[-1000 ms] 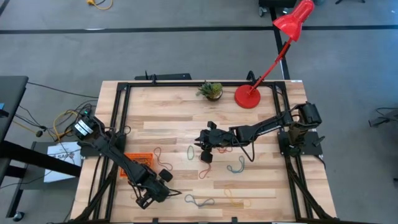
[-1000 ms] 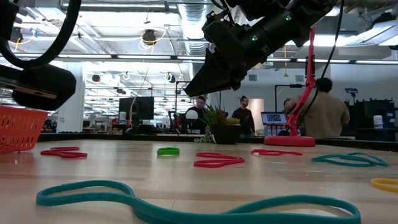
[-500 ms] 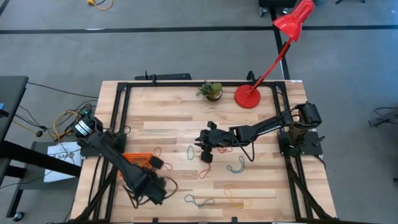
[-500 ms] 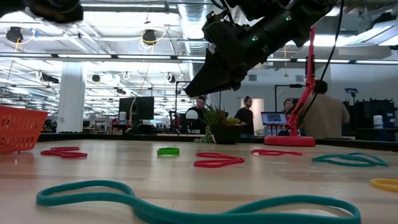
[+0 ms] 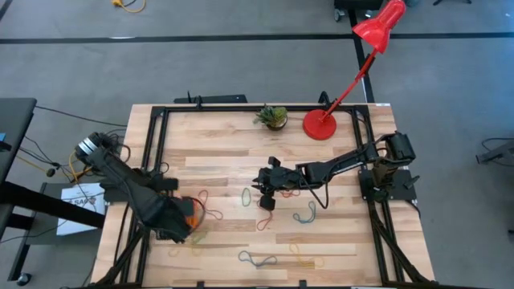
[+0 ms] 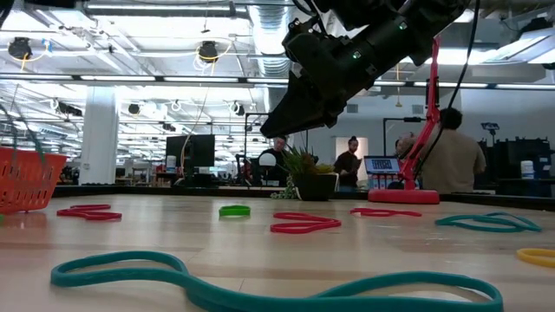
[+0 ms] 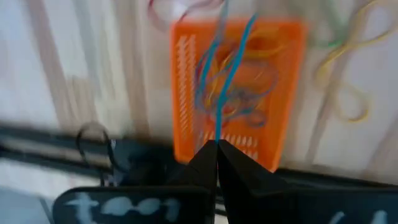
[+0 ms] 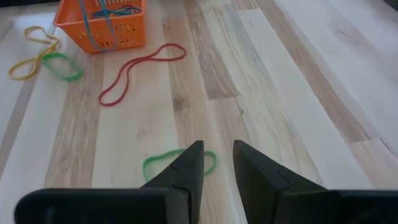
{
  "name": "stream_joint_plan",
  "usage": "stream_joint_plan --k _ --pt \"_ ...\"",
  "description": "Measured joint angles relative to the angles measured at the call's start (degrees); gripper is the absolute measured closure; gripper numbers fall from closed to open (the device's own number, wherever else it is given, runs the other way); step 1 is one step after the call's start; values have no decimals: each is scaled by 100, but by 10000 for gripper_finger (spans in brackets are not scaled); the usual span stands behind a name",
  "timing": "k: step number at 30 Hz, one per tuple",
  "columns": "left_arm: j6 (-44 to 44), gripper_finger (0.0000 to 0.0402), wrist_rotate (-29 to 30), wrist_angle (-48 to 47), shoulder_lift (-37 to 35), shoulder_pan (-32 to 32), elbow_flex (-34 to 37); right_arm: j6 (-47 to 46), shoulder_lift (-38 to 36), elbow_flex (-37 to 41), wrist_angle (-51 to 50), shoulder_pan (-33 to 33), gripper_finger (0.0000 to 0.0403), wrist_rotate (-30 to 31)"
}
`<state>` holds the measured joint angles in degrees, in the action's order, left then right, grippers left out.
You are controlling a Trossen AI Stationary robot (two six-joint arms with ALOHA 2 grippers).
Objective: Pick and place rubber bands into bin
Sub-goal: Put the blue rubber band into the orange basket, then put the green rubber band into the orange basket
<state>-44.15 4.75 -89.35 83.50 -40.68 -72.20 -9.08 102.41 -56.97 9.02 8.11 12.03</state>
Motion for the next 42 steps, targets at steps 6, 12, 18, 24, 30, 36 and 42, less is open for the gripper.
stream_joint_plan --k 6,12,18,24,30,36,42 --pt "-709 401 -859 173 -778 -19 1364 1 0 0 -2 -2 323 2" --pt "-421 401 -1027 1918 -1073 -36 2387 0 0 0 0 -29 323 2" --pt "-403 401 -347 2460 -960 25 2545 0 0 0 0 -48 323 6" --pt "-751 393 -160 2433 -935 54 2543 0 0 0 0 -45 324 4" --pt "-768 352 -168 2562 -935 54 2541 0 0 -2 2 -45 324 4" --pt "-410 317 -410 4275 -933 54 2538 0 0 0 0 -45 324 4" --pt "-110 314 -278 6200 -935 12 2528 0 0 0 1 -44 324 4"
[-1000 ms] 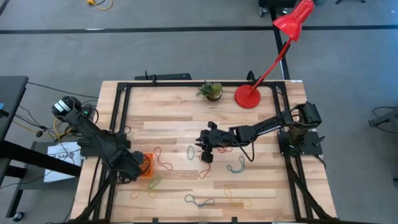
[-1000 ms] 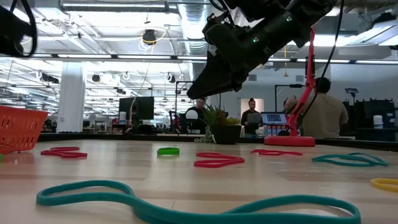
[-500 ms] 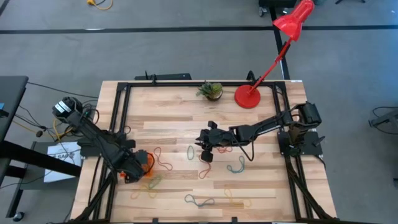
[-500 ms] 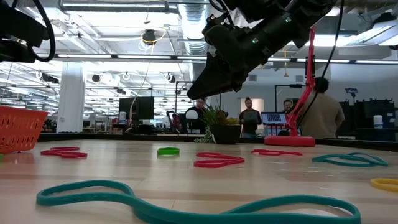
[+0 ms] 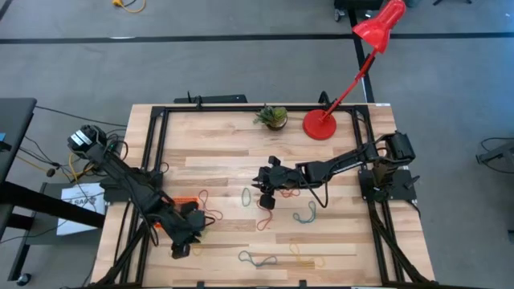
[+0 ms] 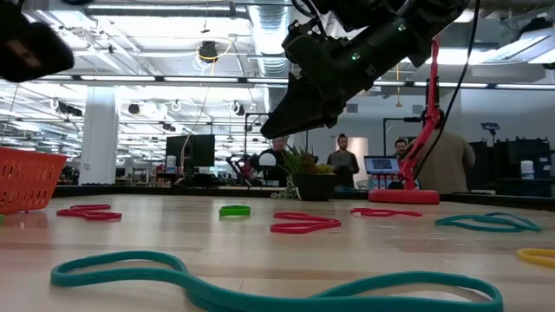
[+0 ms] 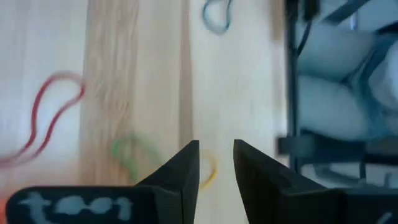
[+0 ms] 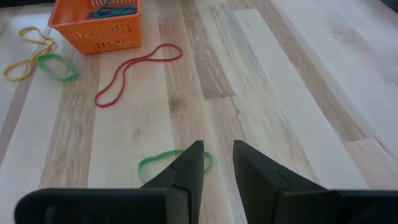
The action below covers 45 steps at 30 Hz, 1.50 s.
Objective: Pick and place rubber bands into bin
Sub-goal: Put the green rubber band into the orange basket
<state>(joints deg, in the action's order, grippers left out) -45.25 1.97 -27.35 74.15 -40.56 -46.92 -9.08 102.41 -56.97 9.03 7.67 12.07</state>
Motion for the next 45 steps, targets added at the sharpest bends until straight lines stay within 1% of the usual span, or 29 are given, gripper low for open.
stream_joint_plan --k 5,9,12,16,18,20,29,34,37,41,45 --pt "79 320 92 -109 216 -117 1 0 0 0 -1 7 324 -2" --pt "68 324 -258 58 729 -145 2 0 0 0 -1 5 324 -2" --pt "-1 328 -664 213 1146 -139 2 -1 0 0 0 7 324 -2" --pt "-813 336 -1041 155 1598 -31 2 -2 0 0 1 5 324 -2" --pt "-1077 341 -1218 105 1742 55 2 -2 0 0 1 7 324 -2" --pt "-1087 347 -1330 115 1825 108 2 -2 0 0 1 7 324 -2" --pt "-991 374 -1391 97 1847 259 -3 -2 0 0 3 6 324 -2" --pt "-747 385 -1668 -344 1847 311 -341 -2 0 0 3 7 324 -2" --pt "-488 393 -1498 -964 1847 311 -717 -2 0 0 3 7 324 -2" --pt "-186 400 -703 -1683 1847 309 -1257 -2 0 -1 3 7 324 -2" --pt "-24 398 41 -1683 1847 313 -1450 -1 0 0 3 7 324 -2"
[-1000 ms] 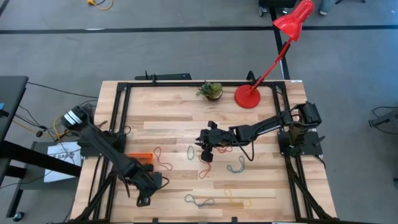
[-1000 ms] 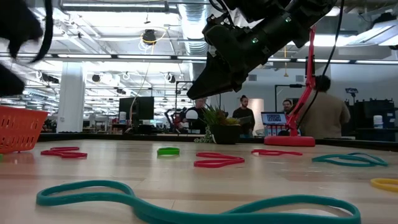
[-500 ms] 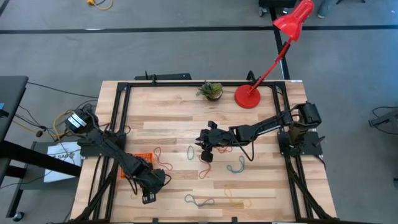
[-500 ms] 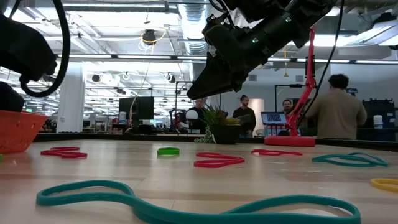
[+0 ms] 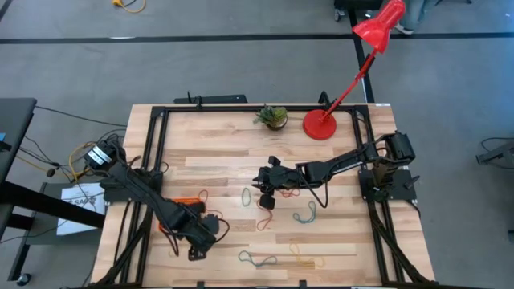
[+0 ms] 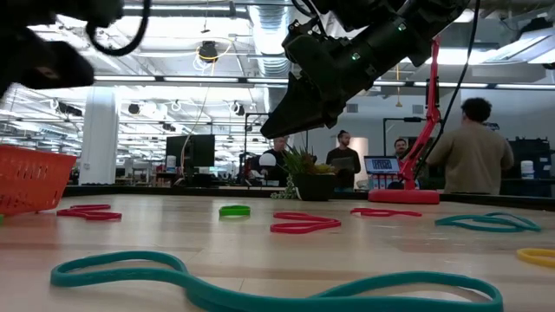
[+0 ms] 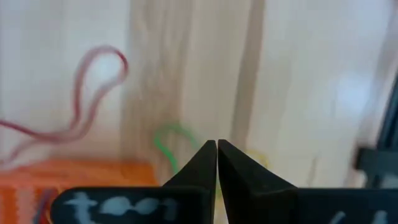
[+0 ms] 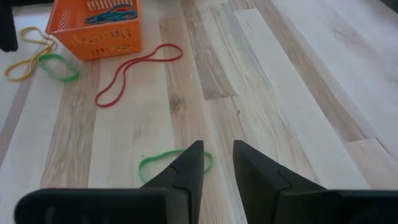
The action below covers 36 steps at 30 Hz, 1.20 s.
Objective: Pick and place rubber bands into bin
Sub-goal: Put the green rubber band into the orange basket
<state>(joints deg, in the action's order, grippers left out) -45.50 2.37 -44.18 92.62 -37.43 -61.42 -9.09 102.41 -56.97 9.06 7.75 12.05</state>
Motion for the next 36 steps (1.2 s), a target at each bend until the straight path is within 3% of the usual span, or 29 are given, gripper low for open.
stream_joint_plan --k 4,12,21,26,36 --pt "369 397 134 421 28 20 144 -5 0 0 0 0 324 -2" --pt "629 380 -65 318 31 126 268 -143 0 0 0 2 324 -4" --pt "3202 335 134 312 31 445 270 -145 0 0 0 2 324 -4" --pt "4083 310 84 241 31 574 272 -145 0 0 -1 2 324 -4" --pt "4322 287 -419 218 421 588 272 -145 0 0 -5 4 324 -4"
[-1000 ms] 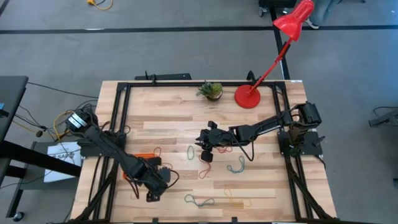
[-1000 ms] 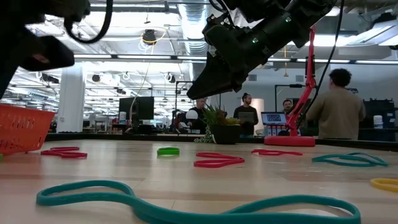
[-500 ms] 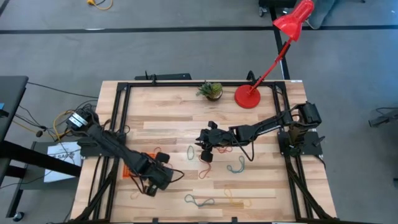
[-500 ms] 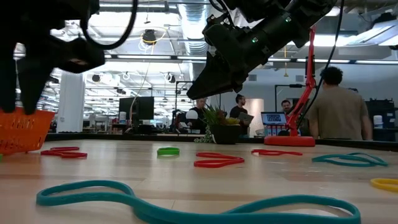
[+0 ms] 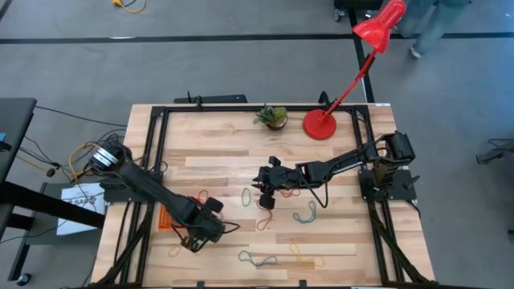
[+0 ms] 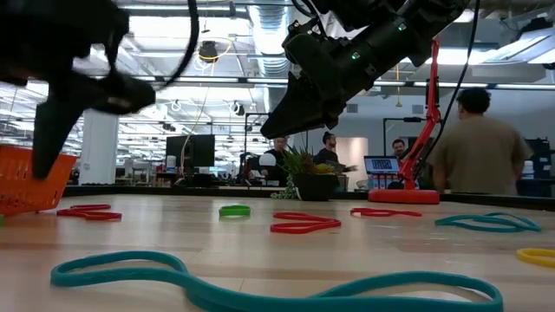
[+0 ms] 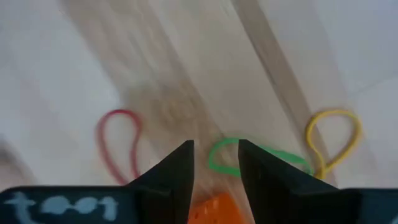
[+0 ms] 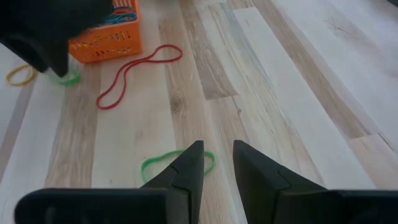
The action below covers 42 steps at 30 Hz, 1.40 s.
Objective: Pick and place rubber bands into bin
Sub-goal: Put the green rubber band into the orange basket
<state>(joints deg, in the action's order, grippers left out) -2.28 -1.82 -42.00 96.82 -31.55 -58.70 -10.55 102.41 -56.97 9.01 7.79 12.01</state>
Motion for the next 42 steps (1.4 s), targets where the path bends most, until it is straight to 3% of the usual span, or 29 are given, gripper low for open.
stream_joint_plan --k 7,15,18,23,31,36,42 --pt "566 287 -42 -85 679 -3 -37 -2 0 0 -6 0 324 2" --pt "537 290 -64 -97 719 7 -113 0 0 0 -4 -2 324 2" --pt "642 315 -94 -119 728 8 -187 0 0 0 -5 -2 324 2" --pt "502 391 -29 -364 783 30 -465 -1 0 0 -6 -2 324 2" --pt "37 401 430 -2603 764 -5 -1882 0 0 0 -4 -2 324 4" --pt "-1102 401 722 -4727 751 -96 -2813 0 0 0 -6 -2 324 3" --pt "-1935 401 217 -4635 352 -184 -2500 -2 0 -2 -60 0 324 2"
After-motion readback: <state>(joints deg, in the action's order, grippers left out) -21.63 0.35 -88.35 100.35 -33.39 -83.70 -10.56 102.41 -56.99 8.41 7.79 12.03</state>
